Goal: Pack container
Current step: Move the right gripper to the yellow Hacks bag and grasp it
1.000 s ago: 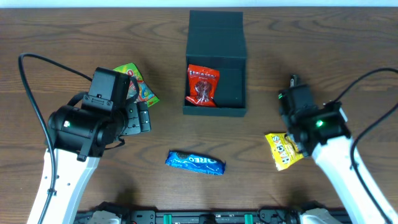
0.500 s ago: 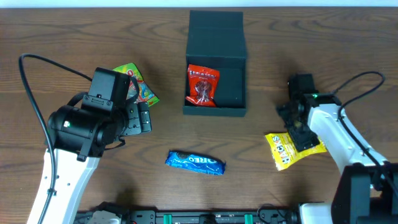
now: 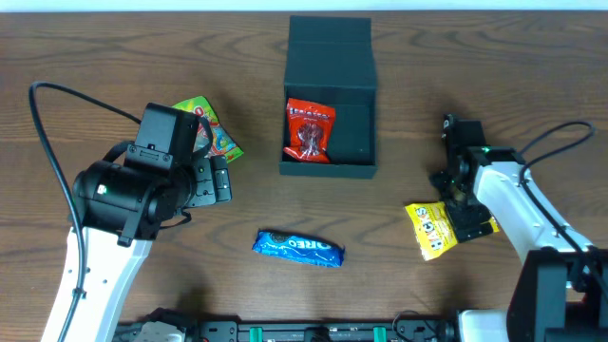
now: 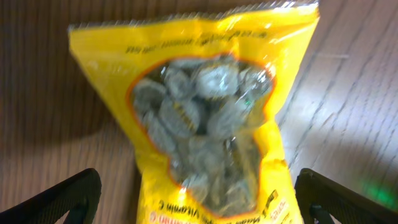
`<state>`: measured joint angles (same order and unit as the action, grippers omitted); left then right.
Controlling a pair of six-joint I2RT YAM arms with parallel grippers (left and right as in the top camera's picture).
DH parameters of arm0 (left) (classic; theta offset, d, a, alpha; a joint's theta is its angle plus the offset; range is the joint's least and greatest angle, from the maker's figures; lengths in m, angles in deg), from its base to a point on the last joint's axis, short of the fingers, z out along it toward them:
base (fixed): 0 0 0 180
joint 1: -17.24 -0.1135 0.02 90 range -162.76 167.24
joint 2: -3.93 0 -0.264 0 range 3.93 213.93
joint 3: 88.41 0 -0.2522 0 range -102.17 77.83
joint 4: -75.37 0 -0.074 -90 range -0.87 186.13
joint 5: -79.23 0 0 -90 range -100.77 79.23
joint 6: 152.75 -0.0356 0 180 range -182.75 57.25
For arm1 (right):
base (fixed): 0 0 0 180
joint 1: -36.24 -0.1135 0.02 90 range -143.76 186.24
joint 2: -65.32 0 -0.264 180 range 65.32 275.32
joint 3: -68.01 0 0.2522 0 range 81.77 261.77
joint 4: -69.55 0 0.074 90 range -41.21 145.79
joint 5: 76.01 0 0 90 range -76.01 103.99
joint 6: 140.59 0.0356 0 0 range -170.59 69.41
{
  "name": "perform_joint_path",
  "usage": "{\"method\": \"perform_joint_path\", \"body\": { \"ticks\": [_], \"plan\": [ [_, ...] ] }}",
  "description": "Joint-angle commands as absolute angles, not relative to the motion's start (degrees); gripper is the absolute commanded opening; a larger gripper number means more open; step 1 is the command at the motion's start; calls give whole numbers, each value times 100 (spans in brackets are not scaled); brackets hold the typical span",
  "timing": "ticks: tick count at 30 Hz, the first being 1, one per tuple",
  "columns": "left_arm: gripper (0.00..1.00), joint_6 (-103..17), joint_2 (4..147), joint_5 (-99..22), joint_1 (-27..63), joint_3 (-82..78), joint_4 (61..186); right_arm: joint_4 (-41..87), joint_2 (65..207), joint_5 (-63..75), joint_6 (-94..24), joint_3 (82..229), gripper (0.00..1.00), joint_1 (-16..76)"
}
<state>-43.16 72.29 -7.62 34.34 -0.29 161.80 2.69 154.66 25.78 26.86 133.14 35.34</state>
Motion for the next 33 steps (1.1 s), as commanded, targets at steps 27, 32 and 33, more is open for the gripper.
{"method": "perform_joint_path", "body": {
  "ticks": [27, 32, 33],
  "plan": [
    [95, -4351, 7226, -777, 3451, -14, 16127, 822, 15501, 2825, 2557, 12772, 64, 3730],
    [95, -4351, 7226, -777, 3451, -14, 16127, 820, 15501, 2808, 2557, 12766, 27, 3730],
    [95, -4351, 7226, -777, 3451, -14, 16127, 820, 15501, 2808, 2557, 12766, 24, 3730]
  ]
}}
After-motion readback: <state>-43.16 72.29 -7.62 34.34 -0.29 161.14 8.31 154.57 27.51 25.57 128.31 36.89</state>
